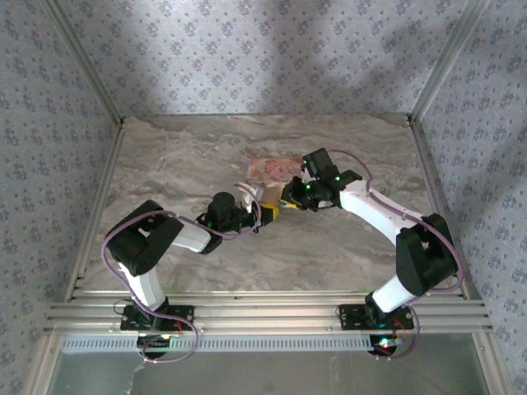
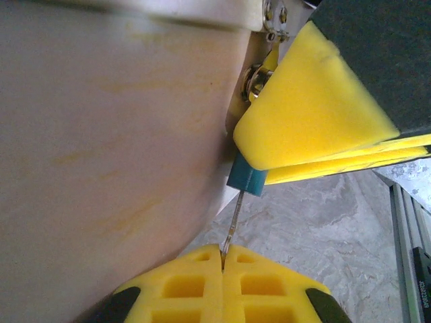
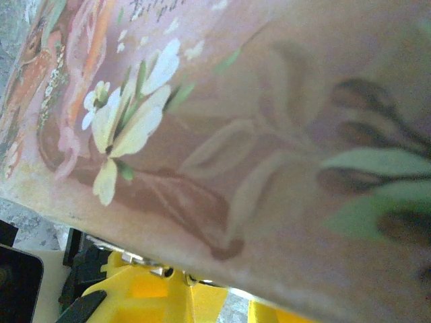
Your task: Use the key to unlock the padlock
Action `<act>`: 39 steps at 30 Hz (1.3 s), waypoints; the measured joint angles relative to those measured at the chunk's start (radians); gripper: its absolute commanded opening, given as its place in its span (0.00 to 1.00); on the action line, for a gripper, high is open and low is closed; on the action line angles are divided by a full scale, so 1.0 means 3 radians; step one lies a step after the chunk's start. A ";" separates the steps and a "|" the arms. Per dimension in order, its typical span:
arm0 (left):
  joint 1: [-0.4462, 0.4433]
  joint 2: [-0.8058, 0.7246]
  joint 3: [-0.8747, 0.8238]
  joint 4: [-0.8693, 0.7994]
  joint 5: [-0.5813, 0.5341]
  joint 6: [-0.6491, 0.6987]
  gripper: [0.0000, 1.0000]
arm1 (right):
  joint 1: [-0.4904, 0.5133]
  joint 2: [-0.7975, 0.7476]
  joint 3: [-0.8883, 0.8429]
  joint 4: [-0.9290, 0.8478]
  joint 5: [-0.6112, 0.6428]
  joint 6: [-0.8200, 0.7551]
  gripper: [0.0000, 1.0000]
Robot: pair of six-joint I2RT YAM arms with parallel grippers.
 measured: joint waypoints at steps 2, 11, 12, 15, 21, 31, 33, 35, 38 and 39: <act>-0.0001 0.0000 0.0000 0.0000 0.0001 -0.0009 0.00 | 0.0001 0.0000 0.0000 -0.0005 -0.0001 -0.0001 0.00; -0.0013 -0.0086 0.0061 -0.0230 0.0097 -0.0010 0.00 | 0.0027 0.0025 0.0071 -0.0193 -0.0009 -0.0239 0.00; -0.0013 -0.0100 0.0061 -0.0251 0.0118 -0.0020 0.00 | 0.0028 0.0025 0.0084 -0.0217 -0.0019 -0.0272 0.00; -0.0011 -0.0118 0.0064 -0.0276 0.0183 -0.0036 0.00 | 0.0028 0.0025 0.0097 -0.0272 -0.0080 -0.0369 0.00; 0.0004 -0.0113 0.0069 -0.0210 0.0317 -0.0211 0.00 | 0.0028 0.0029 0.0100 -0.0341 -0.0169 -0.0519 0.00; 0.0080 -0.0024 0.0067 0.0060 0.0552 -0.0773 0.00 | 0.0028 -0.0057 -0.0032 -0.0100 -0.0205 -0.0581 0.00; 0.0090 -0.0023 0.0067 0.0075 0.0590 -0.0830 0.00 | 0.0025 -0.0088 -0.0075 -0.0056 -0.0219 -0.0595 0.00; 0.0092 -0.0023 0.0067 0.0078 0.0598 -0.0844 0.00 | 0.0020 -0.0107 -0.0109 -0.0013 -0.0233 -0.0604 0.00; 0.0078 -0.0023 0.0029 0.0079 0.0575 -0.0776 0.00 | 0.0022 -0.0116 -0.0164 0.0037 -0.0253 -0.0604 0.00; 0.0060 -0.0023 0.0004 0.0080 0.0547 -0.0730 0.00 | 0.0025 -0.0116 -0.0191 0.0050 -0.0263 -0.0604 0.00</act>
